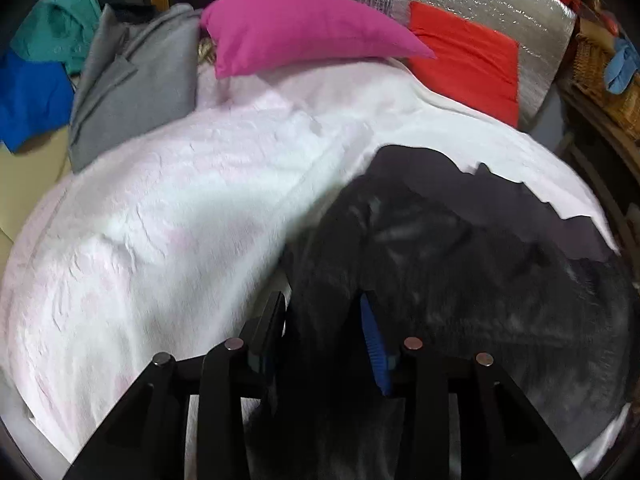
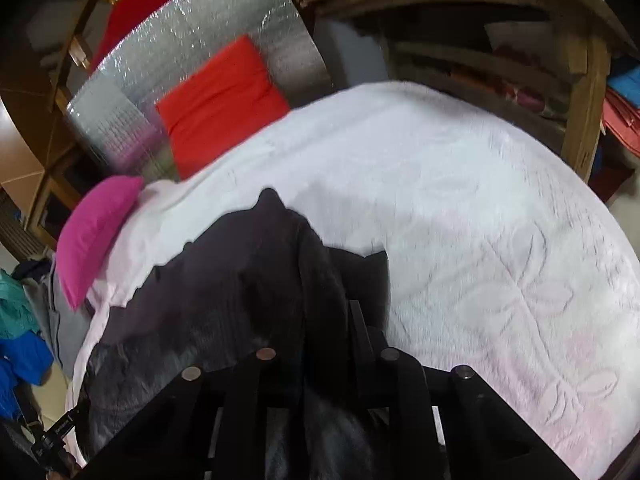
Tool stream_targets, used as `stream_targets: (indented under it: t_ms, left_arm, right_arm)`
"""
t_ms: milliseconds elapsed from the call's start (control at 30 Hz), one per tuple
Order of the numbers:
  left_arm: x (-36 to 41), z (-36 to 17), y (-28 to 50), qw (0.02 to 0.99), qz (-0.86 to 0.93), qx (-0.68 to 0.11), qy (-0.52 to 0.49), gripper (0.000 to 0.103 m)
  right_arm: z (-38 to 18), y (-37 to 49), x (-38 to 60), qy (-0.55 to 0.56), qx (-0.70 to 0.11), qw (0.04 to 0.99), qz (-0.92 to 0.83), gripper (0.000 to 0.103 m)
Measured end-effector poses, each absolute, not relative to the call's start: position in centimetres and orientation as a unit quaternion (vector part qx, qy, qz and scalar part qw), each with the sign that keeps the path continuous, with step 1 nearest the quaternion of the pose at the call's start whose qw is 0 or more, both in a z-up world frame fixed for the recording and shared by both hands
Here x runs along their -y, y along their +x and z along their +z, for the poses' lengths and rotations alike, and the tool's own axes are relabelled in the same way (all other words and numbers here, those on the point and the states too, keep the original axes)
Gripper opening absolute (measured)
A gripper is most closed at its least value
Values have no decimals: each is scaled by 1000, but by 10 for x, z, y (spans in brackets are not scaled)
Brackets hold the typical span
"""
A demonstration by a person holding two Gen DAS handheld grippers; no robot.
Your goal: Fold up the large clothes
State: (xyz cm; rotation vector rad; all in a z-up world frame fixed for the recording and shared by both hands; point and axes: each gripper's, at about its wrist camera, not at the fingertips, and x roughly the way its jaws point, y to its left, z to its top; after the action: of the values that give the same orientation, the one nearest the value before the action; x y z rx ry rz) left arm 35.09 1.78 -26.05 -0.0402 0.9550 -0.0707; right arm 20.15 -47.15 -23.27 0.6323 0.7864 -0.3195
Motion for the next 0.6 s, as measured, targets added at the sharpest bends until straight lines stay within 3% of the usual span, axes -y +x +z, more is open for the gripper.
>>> stream_targets:
  t_ms: [133, 267, 333, 400, 433, 467, 533, 600]
  left_arm:
    - [-12, -276, 356, 876, -27, -481, -7, 40]
    - [-12, -262, 343, 885, -18, -465, -2, 41]
    - [-11, -256, 332, 890, -7, -457, 11, 50]
    - [-7, -246, 319, 900, 5, -435, 35, 55]
    - [-4, -239, 310, 909, 9, -413, 51, 56]
    - [-2, -231, 301, 918, 13, -390, 65, 57]
    - [1, -222, 286, 929, 17, -362, 75, 69]
    - [4, -215, 270, 937, 10, -341, 77, 70]
  right_arm:
    - [-271, 216, 482, 330, -437, 824, -147, 19]
    - [-260, 206, 487, 357, -412, 827, -135, 25]
    - [-251, 192, 487, 355, -400, 832, -150, 36]
    - [-239, 180, 480, 332, -378, 849, -163, 65]
    - [-229, 171, 472, 312, -357, 864, -168, 70]
    - [-222, 166, 466, 299, -342, 875, -168, 73]
    - [-205, 155, 444, 254, -311, 903, -153, 73]
    - [-198, 149, 428, 238, -301, 915, -121, 73]
